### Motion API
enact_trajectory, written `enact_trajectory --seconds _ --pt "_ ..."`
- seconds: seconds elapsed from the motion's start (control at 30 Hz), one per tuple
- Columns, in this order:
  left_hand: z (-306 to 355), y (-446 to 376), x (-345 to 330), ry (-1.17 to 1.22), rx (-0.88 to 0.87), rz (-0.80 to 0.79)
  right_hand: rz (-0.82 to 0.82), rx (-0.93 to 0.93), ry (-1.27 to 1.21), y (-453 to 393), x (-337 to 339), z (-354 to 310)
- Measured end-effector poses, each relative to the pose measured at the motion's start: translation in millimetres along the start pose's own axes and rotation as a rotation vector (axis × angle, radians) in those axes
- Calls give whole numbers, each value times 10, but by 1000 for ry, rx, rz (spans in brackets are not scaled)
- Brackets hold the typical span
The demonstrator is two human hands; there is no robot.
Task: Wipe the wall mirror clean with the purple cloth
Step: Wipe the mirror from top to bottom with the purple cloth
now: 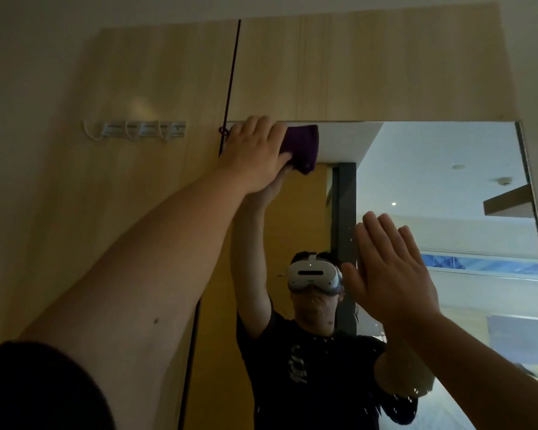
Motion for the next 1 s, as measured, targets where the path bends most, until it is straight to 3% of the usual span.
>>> enact_trajectory --seconds 0.1,0.27,0.6,0.7,0.83,1.0 --pt "-48 36 -155 54 40 14 23 4 -4 4 5 10" --pt "58 524 -127 171 -92 72 23 -8 -45 8 16 19" --pt "935 3434 -175 246 -183 -144 -23 -26 -101 2 49 12" --pt "1138 4084 -138 288 -147 -144 -46 -27 -125 -1 52 16" --pt "1068 3609 -45 283 -86 -95 -41 -18 -249 10 168 136" --pt "820 1716 117 282 88 43 -32 -111 -195 89 268 594"
Point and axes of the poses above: each hand's wrist, its own y-axis away from the middle knuckle, its own x-axis out of the back of the hand, z = x × y, the point moved 6 cm from there along -y, towards the middle knuckle, and after that the axes turned 3 degrees about y, right-handed, at the moved point
